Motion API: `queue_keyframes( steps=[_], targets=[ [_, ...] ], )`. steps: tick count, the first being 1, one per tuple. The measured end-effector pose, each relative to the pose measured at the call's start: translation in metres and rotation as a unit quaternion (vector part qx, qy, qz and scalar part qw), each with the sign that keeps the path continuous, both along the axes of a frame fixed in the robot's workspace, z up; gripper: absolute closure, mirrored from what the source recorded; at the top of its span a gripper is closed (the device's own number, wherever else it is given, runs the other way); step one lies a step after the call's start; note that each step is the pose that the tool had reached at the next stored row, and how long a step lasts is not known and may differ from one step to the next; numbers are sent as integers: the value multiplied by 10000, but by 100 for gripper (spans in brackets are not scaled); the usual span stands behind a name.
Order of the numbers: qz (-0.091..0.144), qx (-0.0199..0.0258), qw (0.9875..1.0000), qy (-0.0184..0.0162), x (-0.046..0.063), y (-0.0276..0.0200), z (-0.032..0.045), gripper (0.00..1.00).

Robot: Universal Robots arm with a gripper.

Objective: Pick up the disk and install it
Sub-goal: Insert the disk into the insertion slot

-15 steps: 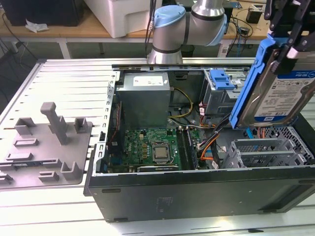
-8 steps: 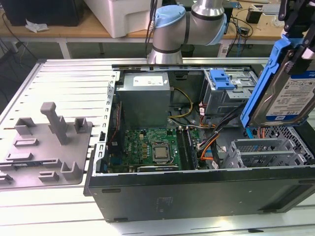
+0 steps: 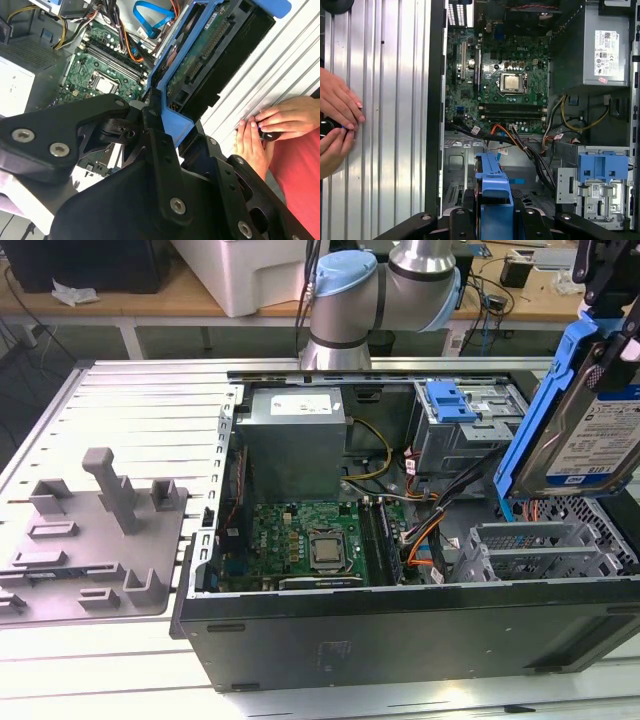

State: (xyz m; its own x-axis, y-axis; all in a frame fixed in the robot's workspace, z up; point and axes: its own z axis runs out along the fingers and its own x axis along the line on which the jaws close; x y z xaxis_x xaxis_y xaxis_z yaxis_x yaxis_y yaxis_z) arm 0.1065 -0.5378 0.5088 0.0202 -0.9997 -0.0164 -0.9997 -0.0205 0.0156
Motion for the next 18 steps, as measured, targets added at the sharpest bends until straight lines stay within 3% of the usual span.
queue_keyframes(
  steps=[6,18],
  targets=[
    [-111,0,9999,0,0,0,-10,63],
    [-50,0,10000,0,-5,0,-44,63]
  ],
)
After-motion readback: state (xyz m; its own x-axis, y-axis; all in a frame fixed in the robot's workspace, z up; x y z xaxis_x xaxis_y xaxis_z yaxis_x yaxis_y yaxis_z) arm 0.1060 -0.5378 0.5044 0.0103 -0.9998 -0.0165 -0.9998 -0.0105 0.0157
